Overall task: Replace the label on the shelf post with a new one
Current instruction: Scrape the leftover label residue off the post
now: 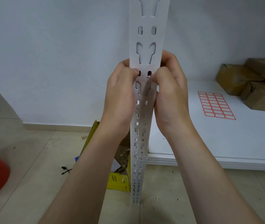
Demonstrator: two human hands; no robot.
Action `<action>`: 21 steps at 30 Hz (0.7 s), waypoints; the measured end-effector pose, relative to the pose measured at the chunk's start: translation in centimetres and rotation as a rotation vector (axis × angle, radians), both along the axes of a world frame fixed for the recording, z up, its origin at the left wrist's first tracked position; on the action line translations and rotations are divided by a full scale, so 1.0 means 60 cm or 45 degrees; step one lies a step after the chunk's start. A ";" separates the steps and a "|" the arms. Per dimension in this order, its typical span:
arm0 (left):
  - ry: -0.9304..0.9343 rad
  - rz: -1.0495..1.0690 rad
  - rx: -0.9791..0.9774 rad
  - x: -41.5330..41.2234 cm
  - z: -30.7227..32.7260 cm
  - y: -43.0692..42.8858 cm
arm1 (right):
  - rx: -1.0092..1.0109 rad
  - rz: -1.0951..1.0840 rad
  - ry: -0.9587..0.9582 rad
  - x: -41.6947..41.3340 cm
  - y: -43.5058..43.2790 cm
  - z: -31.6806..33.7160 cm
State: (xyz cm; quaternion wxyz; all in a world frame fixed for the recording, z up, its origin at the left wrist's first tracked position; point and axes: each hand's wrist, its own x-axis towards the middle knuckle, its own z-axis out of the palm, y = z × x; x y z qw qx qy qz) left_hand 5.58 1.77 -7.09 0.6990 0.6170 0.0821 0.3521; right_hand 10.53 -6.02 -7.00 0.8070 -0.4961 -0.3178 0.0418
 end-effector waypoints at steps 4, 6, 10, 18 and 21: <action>0.005 0.001 0.014 -0.001 -0.001 0.000 | 0.012 -0.009 -0.002 0.002 0.000 -0.004; -0.018 0.001 0.001 -0.001 -0.001 0.000 | 0.023 0.022 0.023 0.002 0.001 -0.005; -0.028 0.000 -0.007 0.000 -0.002 0.000 | 0.008 -0.030 -0.010 0.005 0.001 -0.010; -0.074 -0.036 0.060 -0.005 -0.006 0.001 | -0.011 -0.032 -0.009 0.012 0.001 -0.014; -0.128 -0.001 0.141 -0.005 -0.012 0.008 | -0.008 -0.026 -0.020 0.016 -0.002 -0.020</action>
